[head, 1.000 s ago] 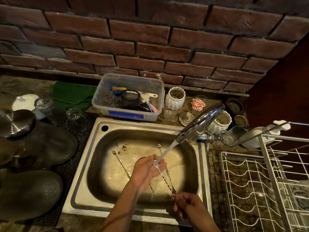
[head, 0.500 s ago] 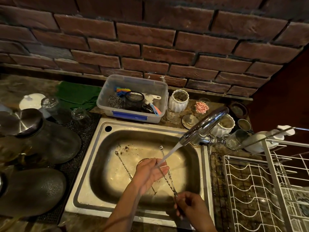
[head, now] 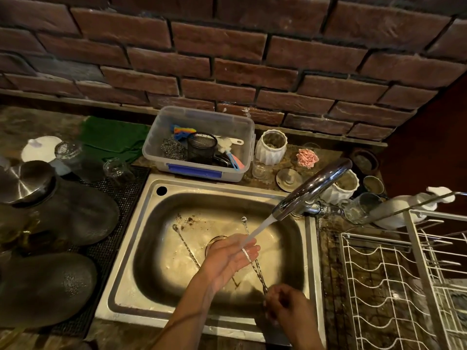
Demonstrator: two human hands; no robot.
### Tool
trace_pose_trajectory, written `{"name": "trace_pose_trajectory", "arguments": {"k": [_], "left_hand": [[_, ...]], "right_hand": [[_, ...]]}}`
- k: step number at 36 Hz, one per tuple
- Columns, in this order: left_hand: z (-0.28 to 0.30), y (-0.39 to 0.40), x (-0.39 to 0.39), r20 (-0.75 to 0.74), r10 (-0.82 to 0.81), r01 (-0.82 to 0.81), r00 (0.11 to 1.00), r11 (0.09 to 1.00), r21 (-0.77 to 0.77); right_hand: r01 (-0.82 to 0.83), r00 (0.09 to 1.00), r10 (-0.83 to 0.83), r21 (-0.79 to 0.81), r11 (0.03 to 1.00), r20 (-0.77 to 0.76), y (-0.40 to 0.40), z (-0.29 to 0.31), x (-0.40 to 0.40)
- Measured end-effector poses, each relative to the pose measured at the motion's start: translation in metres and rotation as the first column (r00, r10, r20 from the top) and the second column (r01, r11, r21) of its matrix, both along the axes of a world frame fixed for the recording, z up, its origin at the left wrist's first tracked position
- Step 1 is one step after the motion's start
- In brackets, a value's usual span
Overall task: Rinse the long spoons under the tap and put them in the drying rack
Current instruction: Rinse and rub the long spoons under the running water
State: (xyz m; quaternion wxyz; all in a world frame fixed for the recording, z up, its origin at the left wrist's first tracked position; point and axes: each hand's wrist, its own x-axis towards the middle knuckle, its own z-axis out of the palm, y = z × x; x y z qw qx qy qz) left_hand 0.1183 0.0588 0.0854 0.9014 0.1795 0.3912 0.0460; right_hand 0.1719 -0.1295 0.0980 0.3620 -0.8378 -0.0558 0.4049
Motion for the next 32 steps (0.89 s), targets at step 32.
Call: {"name": "trace_pose_trajectory", "arguments": {"k": [32], "left_hand": [[-0.013, 0.007, -0.001, 0.011, -0.078, 0.075, 0.997, 0.981, 0.179]], "right_hand": [[0.08, 0.991, -0.042, 0.303, 0.95, -0.128, 0.086, -0.005, 0.012]]}}
